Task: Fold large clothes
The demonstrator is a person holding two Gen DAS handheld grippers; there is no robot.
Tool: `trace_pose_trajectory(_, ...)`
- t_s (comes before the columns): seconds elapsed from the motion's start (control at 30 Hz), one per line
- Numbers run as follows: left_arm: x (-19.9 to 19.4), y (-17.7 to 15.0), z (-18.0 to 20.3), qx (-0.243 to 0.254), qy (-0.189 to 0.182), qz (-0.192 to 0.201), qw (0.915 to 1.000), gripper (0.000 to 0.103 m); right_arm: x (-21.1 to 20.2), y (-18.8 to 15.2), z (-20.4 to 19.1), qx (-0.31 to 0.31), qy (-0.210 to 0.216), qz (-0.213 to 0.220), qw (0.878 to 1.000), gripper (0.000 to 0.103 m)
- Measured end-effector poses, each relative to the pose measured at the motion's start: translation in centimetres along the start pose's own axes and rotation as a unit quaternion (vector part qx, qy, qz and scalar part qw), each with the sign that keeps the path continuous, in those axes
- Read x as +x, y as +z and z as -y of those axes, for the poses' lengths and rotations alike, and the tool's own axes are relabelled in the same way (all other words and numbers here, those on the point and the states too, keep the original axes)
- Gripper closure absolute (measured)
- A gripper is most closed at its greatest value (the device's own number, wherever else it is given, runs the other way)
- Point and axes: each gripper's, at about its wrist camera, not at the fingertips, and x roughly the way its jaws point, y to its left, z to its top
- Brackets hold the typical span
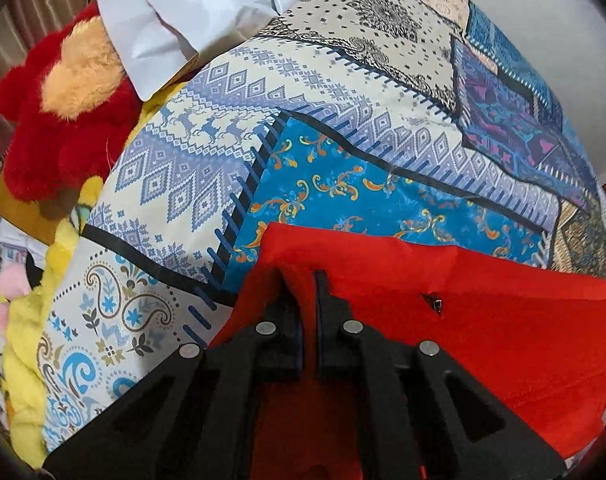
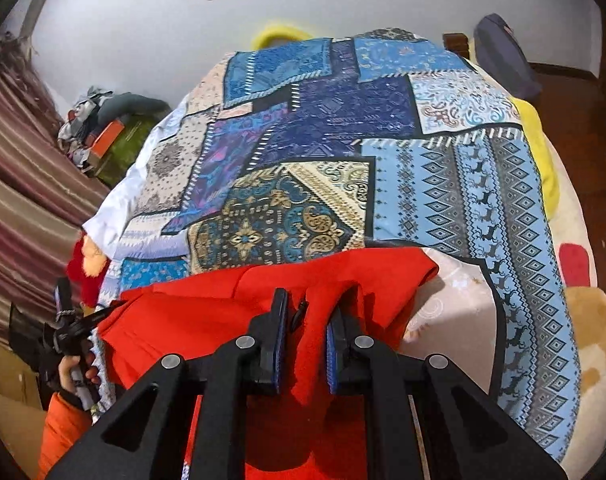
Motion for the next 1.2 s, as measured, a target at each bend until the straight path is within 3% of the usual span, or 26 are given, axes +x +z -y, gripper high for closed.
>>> trace_pose_trajectory(0.13,-0.5,0.4,0.9,0.034,-0.009,-0.013,0.9993,0.094,-0.9,0.0,-0.1,0.008,-0.001,-0.009,1.000,0.090)
trace_pose_trajectory(0.2,-1.8,0.3,1.3,0.053,-0.016,-0.009,0.9984,0.092,-0.5,-0.3,-0.4,0.004,-0.037,-0.024,0.999,0.086)
trace_pose_trajectory(0.27,-3.5,0.4,1.6,0.069,0.000,0.005,0.9976,0.077,0.3,-0.8,-1.5,-0.028,-0.084,-0.032,0.996,0.085)
trace_pose_trajectory(0.3,-5.0,0.4,1.8,0.080,0.007,0.020,0.9966,0.064,0.5,-1.1,-2.2,-0.051,-0.113,-0.030,0.992,0.085)
trace_pose_trajectory(0.33,-5.9,0.5,1.8,0.087,0.010,0.031,0.9957,0.052,0.7,-1.2,-2.7,-0.062,-0.129,-0.027,0.989,0.085)
trace_pose_trajectory(0.4,-8.5,0.6,1.9,0.102,0.026,0.063,0.9924,0.039,0.8,-1.3,-3.7,-0.071,-0.150,-0.017,0.986,0.085)
trace_pose_trajectory(0.47,-10.6,0.7,2.0,0.114,0.041,0.088,0.9888,0.035,0.4,-1.1,-4.3,-0.067,-0.148,-0.005,0.987,0.085)
trace_pose_trajectory(0.57,-13.0,0.0,2.4,0.145,0.030,0.100,0.9838,0.032,-1.2,-0.6,-4.4,-0.036,-0.128,0.022,0.991,0.085)
trace_pose_trajectory(0.63,-13.3,-1.2,3.2,0.164,0.016,0.098,0.9815,0.019,-2.4,-0.1,-4.0,-0.007,-0.099,0.039,0.994,0.085)
trace_pose_trajectory(0.73,-12.1,-3.8,4.9,0.204,0.006,0.084,0.9754,0.018,-4.1,0.3,-3.3,0.028,-0.079,0.060,0.995,0.085)
trace_pose_trajectory(0.87,-7.5,-7.7,7.4,0.263,0.030,0.043,0.9633,0.018,-6.2,-0.4,-3.0,0.010,-0.078,0.081,0.994,0.085)
trace_pose_trajectory(0.93,-5.6,-9.0,8.0,0.276,0.038,0.024,0.9602,0.018,-5.9,-1.5,-3.5,-0.018,-0.058,0.057,0.997,0.085)
trace_pose_trajectory(1.03,-3.3,-9.6,8.8,0.281,0.045,0.016,0.9585,0.018,-4.4,-3.6,-4.5,-0.066,-0.061,0.023,0.996,0.085)
trace_pose_trajectory(1.2,-1.7,-6.5,9.6,0.274,0.053,0.041,0.9593,0.018,1.3,-6.7,-7.2,-0.169,-0.098,-0.042,0.980,0.085)
